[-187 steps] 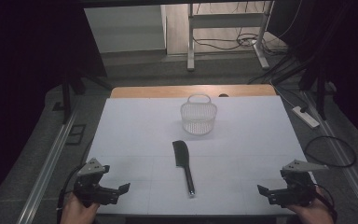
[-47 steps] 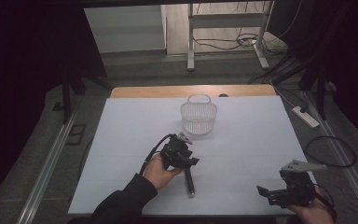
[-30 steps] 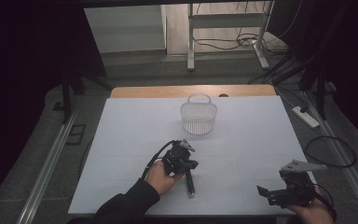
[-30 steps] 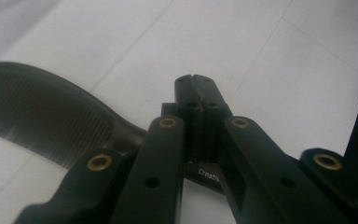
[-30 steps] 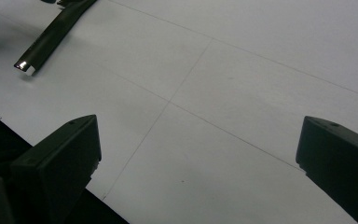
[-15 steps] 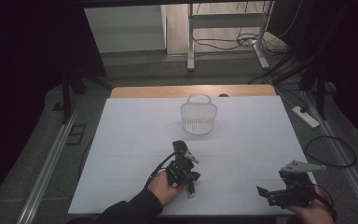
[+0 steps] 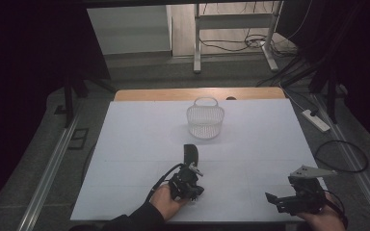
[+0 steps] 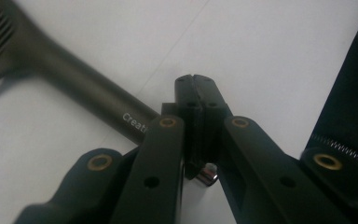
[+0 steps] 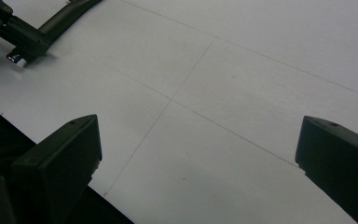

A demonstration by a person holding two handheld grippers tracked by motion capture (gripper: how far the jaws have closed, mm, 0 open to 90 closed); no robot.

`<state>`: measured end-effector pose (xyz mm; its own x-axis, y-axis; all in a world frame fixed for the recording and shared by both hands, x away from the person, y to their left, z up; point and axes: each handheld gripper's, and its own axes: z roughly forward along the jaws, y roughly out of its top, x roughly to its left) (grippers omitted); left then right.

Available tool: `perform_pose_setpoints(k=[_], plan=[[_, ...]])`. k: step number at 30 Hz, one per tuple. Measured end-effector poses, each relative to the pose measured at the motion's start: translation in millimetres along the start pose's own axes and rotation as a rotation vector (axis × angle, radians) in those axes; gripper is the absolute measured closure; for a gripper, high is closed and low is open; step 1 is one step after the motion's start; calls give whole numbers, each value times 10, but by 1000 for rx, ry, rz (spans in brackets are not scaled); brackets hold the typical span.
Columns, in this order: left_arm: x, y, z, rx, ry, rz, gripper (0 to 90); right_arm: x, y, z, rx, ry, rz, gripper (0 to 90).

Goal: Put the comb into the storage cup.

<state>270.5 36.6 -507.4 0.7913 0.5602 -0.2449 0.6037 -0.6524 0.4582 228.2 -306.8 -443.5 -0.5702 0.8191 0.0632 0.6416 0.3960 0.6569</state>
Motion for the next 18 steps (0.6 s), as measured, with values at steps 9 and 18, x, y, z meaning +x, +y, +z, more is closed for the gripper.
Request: perform_pose_setpoints(k=[9, 18], plan=[[102, -127, -54, 20, 14, -43, 890, 2, 1, 2, 2, 2, -1, 9], [214, -183, -104, 31, 45, -65, 889, 2, 2, 5, 4, 5, -3, 9]])
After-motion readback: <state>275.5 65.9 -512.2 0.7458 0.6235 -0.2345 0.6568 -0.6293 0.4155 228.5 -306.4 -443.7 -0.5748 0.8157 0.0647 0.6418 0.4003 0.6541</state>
